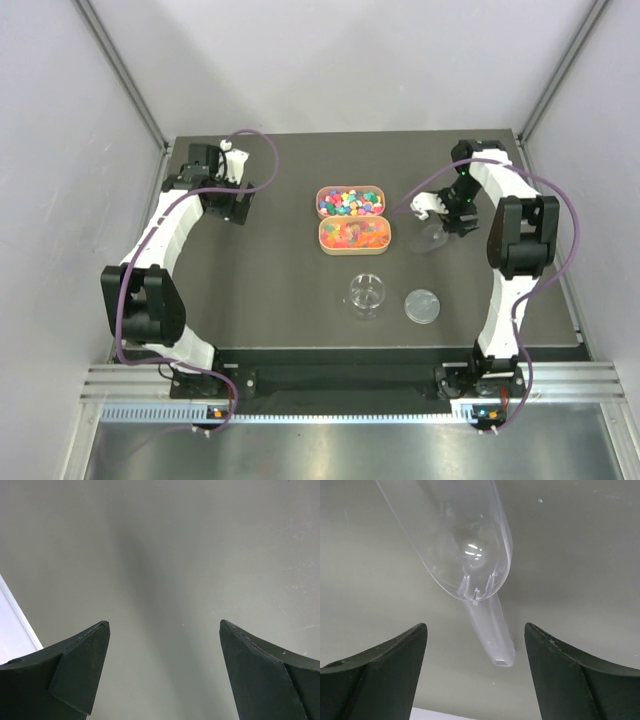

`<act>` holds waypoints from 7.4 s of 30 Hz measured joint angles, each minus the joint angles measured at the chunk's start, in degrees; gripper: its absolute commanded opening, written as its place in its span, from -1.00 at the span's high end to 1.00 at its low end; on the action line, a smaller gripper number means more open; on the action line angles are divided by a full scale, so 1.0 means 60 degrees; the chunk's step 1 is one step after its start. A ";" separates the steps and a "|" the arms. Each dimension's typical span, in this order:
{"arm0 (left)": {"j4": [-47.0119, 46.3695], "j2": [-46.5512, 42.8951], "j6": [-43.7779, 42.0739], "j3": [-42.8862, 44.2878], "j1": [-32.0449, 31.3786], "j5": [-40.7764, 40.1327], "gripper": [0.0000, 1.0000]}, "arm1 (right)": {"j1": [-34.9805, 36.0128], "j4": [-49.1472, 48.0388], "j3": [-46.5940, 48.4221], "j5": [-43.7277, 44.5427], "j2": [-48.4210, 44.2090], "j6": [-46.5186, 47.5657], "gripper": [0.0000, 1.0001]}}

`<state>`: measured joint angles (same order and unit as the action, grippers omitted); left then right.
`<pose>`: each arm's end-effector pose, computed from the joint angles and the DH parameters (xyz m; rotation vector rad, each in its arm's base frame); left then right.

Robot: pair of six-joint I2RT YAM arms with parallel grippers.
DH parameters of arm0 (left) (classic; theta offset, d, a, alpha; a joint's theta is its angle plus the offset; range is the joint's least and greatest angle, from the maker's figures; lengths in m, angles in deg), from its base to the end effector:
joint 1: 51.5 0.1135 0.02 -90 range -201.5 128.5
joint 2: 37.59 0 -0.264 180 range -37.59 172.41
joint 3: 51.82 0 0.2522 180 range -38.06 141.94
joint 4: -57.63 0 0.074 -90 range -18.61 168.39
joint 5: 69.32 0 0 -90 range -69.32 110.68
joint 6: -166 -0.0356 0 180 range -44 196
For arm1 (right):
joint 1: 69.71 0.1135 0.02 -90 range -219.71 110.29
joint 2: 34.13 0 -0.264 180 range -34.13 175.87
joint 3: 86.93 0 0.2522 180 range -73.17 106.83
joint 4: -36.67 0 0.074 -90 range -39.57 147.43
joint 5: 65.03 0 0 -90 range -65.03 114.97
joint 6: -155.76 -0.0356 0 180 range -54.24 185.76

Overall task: Pack the candies
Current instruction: Pick up the spatula from the center of the board.

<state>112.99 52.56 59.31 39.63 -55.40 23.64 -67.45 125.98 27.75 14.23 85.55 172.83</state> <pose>0.3362 -0.0248 0.2945 0.4698 2.4684 0.0263 0.3932 0.0222 0.2122 -2.4636 1.7597 0.2639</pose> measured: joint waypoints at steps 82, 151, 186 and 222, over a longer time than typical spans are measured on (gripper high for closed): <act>-0.4065 0.3056 0.7238 0.4783 -0.3333 0.7410 -0.43 | 0.2503 -0.2164 0.1184 0.0284 -0.3126 -0.6309 1.00; -0.6244 0.4881 1.2546 0.5136 -0.2124 1.3606 1.00 | 0.0911 -0.6258 -0.1224 -0.7657 -0.6623 -1.1726 -0.27; -0.6805 0.4881 1.2910 0.4889 -0.2080 1.3395 1.00 | 0.1042 -0.4605 0.0233 -0.8371 -0.5246 -1.1103 0.26; -0.8506 0.5650 1.3307 0.6040 -0.1825 1.3646 -0.21 | 0.1322 -0.3821 0.0310 -0.6492 -0.4677 -0.9504 1.00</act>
<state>61.95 86.46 139.15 75.87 -66.35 105.52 -59.51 103.05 29.61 -24.72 57.49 115.81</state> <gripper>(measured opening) 0.558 0.299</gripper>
